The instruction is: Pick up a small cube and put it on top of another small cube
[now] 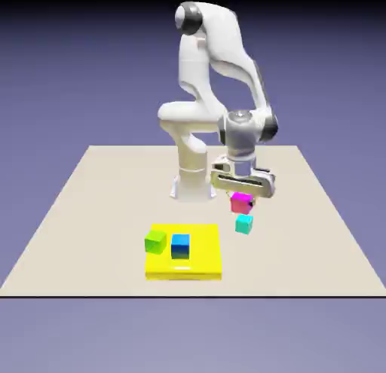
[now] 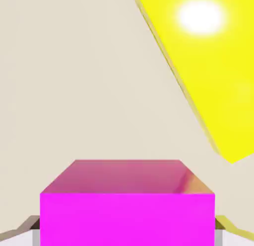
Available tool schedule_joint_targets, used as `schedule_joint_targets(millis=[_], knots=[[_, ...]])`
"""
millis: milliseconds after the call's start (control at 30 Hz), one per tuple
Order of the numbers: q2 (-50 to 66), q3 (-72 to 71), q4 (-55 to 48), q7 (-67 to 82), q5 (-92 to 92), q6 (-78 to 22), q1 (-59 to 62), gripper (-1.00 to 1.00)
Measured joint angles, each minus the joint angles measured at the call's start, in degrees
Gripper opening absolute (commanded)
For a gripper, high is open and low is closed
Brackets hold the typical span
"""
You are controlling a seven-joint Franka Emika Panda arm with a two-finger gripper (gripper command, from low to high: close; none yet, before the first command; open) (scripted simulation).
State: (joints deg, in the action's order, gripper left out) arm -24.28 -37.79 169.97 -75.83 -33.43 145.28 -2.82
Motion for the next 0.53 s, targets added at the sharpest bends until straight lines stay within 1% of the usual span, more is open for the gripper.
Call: schedule_joint_targets(millis=[67, 100, 467, 500, 533], knots=[[-3.98, -3.74, 3.05, 2.18, -2.67, -0.69, -3.26, -1.00], [-3.98, -3.74, 3.05, 2.18, -2.67, -0.69, -3.27, -1.00], [18.84, -4.80, 3.64, -5.34, 8.83, 22.20, 0.63, -1.00], [19.63, -4.84, 3.66, -5.59, 9.23, 22.99, 0.76, 1.00], [19.63, -4.84, 3.66, -5.56, 9.19, 22.96, 0.77, 1.00]])
